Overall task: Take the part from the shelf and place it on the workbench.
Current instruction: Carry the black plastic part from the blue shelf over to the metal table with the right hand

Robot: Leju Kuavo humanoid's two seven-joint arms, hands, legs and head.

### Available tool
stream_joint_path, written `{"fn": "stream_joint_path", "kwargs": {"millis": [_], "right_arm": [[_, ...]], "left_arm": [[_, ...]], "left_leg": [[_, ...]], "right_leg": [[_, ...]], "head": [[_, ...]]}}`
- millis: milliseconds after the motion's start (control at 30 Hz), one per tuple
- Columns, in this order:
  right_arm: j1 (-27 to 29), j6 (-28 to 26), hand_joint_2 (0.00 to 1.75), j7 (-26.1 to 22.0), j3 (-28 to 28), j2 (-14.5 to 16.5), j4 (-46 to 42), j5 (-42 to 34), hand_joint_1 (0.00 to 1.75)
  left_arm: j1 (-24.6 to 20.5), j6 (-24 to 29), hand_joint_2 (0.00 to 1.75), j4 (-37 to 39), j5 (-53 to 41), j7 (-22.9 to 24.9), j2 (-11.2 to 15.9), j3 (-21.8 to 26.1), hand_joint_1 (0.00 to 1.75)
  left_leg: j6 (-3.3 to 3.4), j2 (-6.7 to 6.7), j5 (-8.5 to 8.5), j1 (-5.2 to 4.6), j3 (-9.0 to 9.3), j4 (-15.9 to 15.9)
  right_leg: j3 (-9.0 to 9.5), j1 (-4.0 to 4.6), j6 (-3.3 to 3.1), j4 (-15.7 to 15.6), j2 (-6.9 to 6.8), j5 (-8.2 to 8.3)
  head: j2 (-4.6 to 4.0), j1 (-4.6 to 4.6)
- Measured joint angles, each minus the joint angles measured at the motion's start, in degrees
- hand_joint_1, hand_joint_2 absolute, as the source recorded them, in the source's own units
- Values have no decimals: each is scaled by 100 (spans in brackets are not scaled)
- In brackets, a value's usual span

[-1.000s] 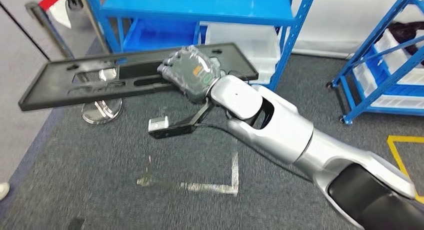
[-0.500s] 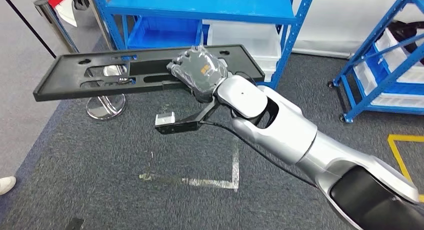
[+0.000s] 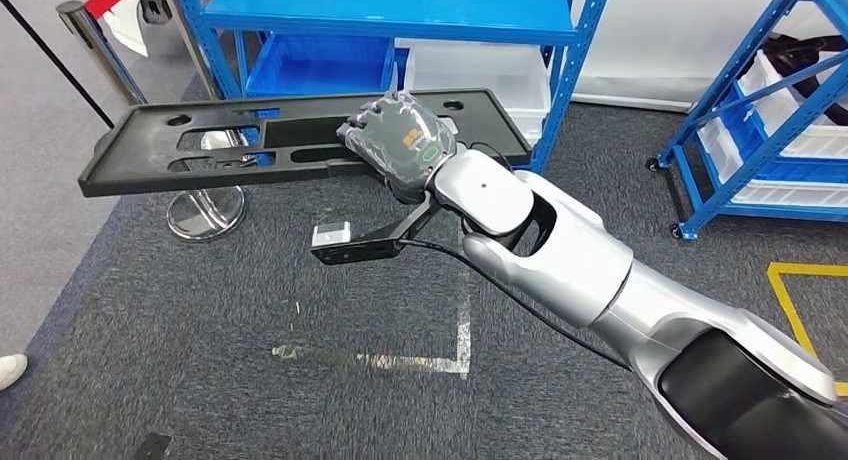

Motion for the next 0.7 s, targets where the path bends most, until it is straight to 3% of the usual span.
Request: {"fn": "stream_joint_path", "kwargs": {"millis": [100,167,233,300,367,400,467,500,567,600,633,700], "right_arm": [[2,15,175,8,0,-4,-9,1,175],[-1,20,175,10,0,-5,-12,6,175],[10,32,175,11,0,-6,-12,15,175],[32,49,175,13,0,-10,-11,22,175],[34,58,175,19,0,-15,-11,28,175],[27,59,175,21,0,-18,-11,32,175],[9,59,175,24,0,-25,-14,39,175],[6,59,175,24,0,-31,-15,42,175],[1,60,175,25,0,-36,-18,45,175],[-3,60,175,26,0,-36,-21,46,175],[-11,60,175,27,-1,-34,-24,48,175],[-21,65,175,35,-1,-33,-29,57,175]], "left_arm": [[4,0,175,1,-1,7,3,-2,0],[6,0,175,1,-1,8,2,-3,0],[8,0,175,1,-1,7,2,-4,0],[13,0,175,1,0,3,1,-4,0],[14,0,175,1,1,-11,1,-4,0],[11,1,175,1,1,-23,2,-4,0],[-5,3,175,1,1,-58,4,-4,0],[-6,5,175,1,1,-76,5,-5,0],[13,7,175,1,0,-103,4,-6,0],[27,8,175,1,-1,-107,4,-7,0],[30,19,175,1,-3,-108,3,-7,0],[-6,129,175,1,-16,-85,-30,-9,0]], "left_leg": [[112,-43,92,42,-4,-68],[167,-75,150,74,-5,-118],[177,-131,182,84,-37,-131],[149,-210,207,106,-72,-129],[106,-305,231,140,-92,-128],[74,-350,244,156,-104,-129],[-18,-447,285,171,-141,-137],[-70,-499,314,179,-160,-161],[-168,-575,371,204,-184,-226],[-193,-523,349,206,-211,-210],[-204,-422,267,196,-271,-99],[-190,-170,-78,161,-533,498]], "right_leg": [[-55,-4,84,66,-15,-53],[-239,-35,162,509,5,-364],[-513,-98,230,1198,12,-717],[-583,-163,278,1446,13,-758],[-269,-221,310,924,82,-469],[-51,-250,318,538,205,-341],[241,-262,313,-1,412,-216],[278,-248,297,-78,448,-230],[288,-226,227,-123,334,-189],[296,-228,178,-154,271,-161],[302,-231,129,-192,207,-130],[302,-202,60,-228,73,-96]], "head": [[-1,8],[-1,32],[-1,48],[-1,49],[-1,50],[-1,51],[-1,48],[-1,49],[-1,45],[-1,38],[-1,21],[-1,-10]]}}
